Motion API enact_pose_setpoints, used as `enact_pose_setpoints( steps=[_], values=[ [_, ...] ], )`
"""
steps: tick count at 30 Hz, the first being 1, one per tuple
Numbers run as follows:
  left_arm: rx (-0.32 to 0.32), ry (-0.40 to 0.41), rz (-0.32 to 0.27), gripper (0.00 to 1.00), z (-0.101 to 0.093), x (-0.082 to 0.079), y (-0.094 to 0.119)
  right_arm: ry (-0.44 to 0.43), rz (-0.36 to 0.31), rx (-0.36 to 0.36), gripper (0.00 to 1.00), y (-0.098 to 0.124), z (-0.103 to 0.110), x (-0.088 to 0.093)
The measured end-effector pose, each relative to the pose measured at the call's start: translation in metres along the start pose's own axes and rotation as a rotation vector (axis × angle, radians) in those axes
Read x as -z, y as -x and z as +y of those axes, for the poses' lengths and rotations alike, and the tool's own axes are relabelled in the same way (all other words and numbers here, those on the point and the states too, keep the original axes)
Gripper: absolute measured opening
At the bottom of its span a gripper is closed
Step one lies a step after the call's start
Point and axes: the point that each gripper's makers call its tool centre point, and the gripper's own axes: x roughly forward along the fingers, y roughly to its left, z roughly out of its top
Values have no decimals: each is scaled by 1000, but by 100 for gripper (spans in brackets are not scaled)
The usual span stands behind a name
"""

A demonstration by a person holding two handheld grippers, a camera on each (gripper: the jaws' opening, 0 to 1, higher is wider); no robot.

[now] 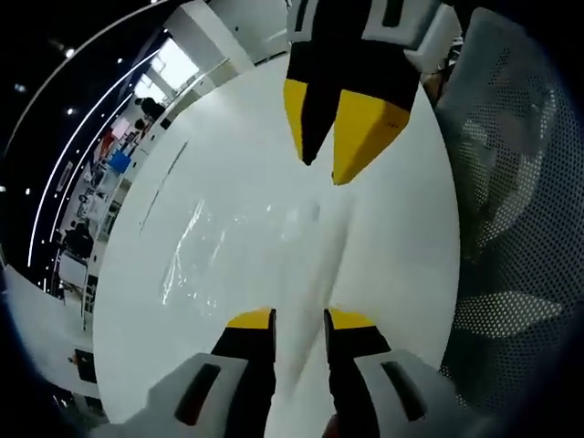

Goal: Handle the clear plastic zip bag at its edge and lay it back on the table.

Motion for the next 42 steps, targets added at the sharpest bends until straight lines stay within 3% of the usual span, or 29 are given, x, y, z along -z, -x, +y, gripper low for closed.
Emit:
enact_pose_setpoints(
  steps=[6,25,30,42],
  values=[
    [34,33,-29,24,-10,-2,5,3,3,5,19,-5,-2,4],
    [31,126,-50,33,-4,22,37,-33,-16,2,33,4,4,10],
    [37,251,-83,36,-2,30,45,-63,-39,4,38,10,6,13],
    [24,390,-109,41,-2,56,69,-161,-87,20,50,23,7,27]
  ],
)
